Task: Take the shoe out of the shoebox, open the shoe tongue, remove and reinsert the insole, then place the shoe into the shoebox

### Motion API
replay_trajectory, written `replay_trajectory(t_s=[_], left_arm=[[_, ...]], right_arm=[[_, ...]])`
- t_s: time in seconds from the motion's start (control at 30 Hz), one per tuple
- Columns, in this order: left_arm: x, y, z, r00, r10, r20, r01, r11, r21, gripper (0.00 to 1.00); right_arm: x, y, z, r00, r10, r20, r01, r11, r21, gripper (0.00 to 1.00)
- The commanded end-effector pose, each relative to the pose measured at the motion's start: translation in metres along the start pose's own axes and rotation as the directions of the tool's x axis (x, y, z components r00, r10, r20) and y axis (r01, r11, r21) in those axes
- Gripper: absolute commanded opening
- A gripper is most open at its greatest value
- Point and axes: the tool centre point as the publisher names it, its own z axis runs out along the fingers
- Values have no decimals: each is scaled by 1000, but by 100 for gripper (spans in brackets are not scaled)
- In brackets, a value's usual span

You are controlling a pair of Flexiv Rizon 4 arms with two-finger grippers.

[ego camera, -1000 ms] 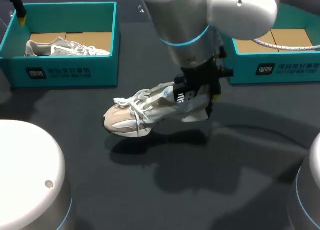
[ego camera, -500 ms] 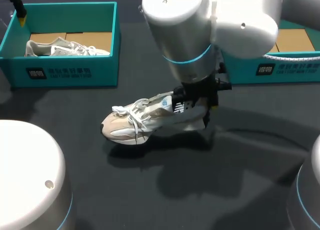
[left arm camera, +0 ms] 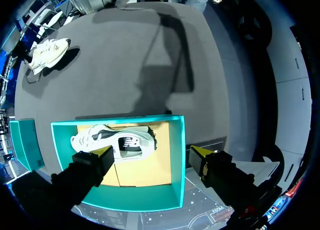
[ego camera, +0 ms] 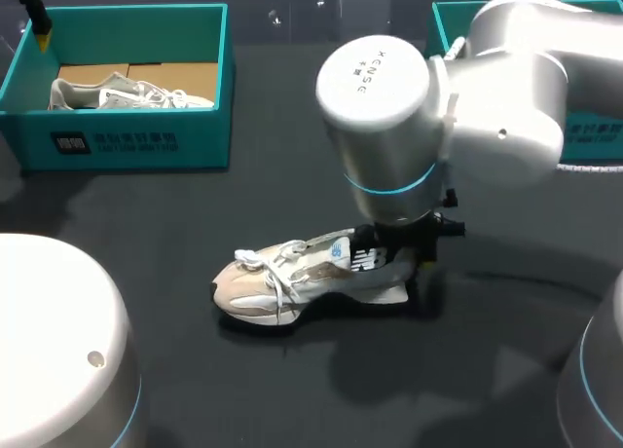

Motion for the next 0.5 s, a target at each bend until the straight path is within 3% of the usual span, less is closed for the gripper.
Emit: replay_trajectory(t_s=[0.03,0.5], left_arm=[[0,0,0,1000,1,-1,-1,1000,-2,100],[0,0,0,1000,1,-1,-1,1000,-2,100]], right_arm=[[-5,-5,15,999,18,-44,-18,1000,0,0],[-13,4,44,996,36,-87,-29,997,71,0]])
